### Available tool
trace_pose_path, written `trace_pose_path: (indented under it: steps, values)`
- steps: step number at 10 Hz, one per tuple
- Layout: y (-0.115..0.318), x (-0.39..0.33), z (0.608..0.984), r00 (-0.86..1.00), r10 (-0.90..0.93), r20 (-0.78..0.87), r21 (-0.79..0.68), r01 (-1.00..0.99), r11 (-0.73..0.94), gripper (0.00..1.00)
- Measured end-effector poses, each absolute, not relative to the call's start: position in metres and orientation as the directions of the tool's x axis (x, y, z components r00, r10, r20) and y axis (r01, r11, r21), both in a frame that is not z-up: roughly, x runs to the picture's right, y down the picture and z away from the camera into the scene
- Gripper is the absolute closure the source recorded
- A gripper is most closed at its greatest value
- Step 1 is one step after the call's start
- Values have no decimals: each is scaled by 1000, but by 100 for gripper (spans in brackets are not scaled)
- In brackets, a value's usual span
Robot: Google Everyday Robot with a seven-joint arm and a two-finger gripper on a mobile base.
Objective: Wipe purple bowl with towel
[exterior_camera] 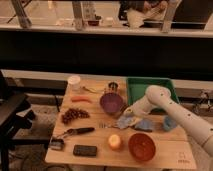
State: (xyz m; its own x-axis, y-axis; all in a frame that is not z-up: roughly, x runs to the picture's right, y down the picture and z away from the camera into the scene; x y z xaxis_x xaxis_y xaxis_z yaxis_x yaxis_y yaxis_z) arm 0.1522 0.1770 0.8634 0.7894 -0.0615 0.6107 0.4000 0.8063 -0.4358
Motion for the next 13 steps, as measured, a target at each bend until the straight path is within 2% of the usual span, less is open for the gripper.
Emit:
trace_pose_path:
  steps: [1,8,9,11,13]
  values:
    - [177,152,864,788,-65,612,-435,404,805,50]
    - [183,151,865,783,-96,614,-437,439,785,52]
    - [184,151,865,782,-100,615,-437,444,782,58]
    - [183,148,864,780,-116,616,-428,454,782,81]
    - [180,148,859,782,-132,609,-413,455,789,98]
